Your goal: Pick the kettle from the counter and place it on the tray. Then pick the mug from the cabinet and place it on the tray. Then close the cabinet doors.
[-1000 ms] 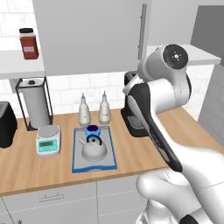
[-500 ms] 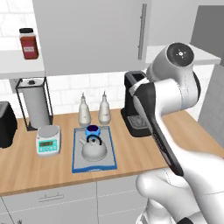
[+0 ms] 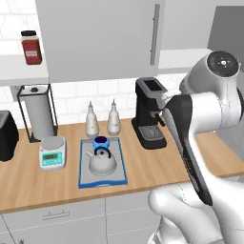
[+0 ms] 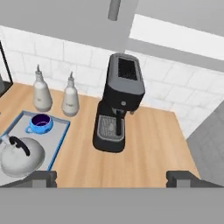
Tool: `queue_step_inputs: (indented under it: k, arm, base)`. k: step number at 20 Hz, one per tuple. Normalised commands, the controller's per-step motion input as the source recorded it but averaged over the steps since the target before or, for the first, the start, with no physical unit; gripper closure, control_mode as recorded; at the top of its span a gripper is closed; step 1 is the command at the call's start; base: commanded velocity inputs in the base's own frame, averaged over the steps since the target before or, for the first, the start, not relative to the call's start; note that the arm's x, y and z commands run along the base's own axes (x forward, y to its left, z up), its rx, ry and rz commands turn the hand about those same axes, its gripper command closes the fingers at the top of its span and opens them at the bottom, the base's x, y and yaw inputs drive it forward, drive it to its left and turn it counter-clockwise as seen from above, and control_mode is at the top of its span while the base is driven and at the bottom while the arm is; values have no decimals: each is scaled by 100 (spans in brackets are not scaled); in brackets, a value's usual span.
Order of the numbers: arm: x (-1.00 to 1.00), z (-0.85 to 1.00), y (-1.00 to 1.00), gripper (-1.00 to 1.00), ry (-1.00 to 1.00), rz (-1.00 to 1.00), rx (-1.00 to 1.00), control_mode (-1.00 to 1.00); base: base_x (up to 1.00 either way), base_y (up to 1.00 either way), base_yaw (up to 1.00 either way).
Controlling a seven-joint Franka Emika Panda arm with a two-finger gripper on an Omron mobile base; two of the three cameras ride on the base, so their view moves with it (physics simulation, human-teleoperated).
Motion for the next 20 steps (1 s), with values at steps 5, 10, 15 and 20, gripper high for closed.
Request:
queue_step_inputs:
  k: [5,10,15,20]
  arm:
    - [-72,-32,-52,-100,-11,-12,24,-100]
    - [5,-15,-74,-100,-6,-1,30,-100]
    - [1,-12,-69,-100,-22,3,28,-100]
    - [-8,-17,-66,-100,-15,0,28,-100]
  base:
    - [0,0,0]
    - [0,0,0]
    - [0,0,0]
    - [0,0,0]
